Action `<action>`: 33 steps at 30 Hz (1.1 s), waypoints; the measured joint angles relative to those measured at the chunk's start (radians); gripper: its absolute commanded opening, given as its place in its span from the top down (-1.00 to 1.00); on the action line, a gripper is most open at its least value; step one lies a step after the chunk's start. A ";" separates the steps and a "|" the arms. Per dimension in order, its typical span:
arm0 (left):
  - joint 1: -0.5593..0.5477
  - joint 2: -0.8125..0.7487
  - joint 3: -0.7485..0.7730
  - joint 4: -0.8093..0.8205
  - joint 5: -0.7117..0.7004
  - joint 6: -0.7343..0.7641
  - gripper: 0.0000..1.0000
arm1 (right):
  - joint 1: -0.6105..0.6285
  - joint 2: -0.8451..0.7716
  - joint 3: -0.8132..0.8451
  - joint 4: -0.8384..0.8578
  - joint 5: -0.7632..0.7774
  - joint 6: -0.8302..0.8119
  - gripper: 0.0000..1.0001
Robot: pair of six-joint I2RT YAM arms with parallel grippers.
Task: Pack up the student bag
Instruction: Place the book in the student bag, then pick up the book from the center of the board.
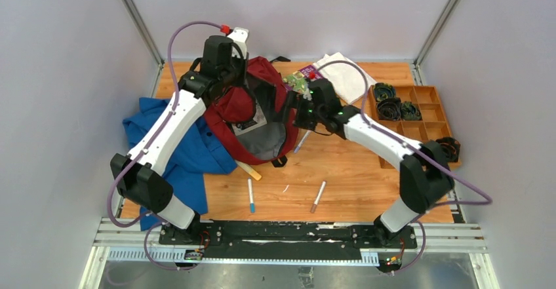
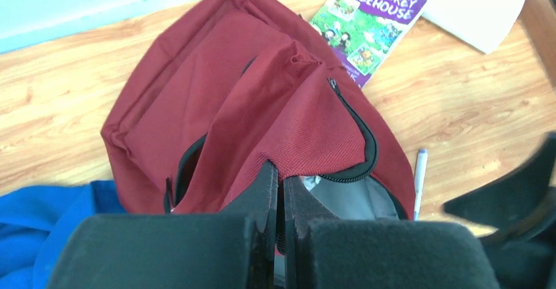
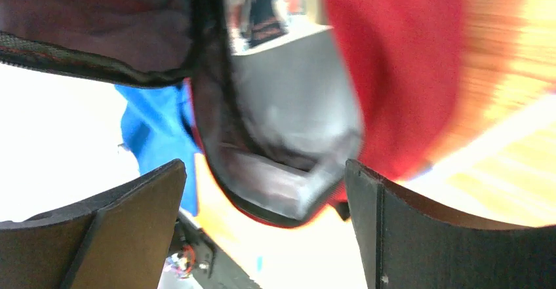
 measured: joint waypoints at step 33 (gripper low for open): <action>-0.030 0.238 0.082 0.245 0.404 -0.195 -0.99 | -0.374 0.700 0.636 -0.125 0.148 0.231 -0.25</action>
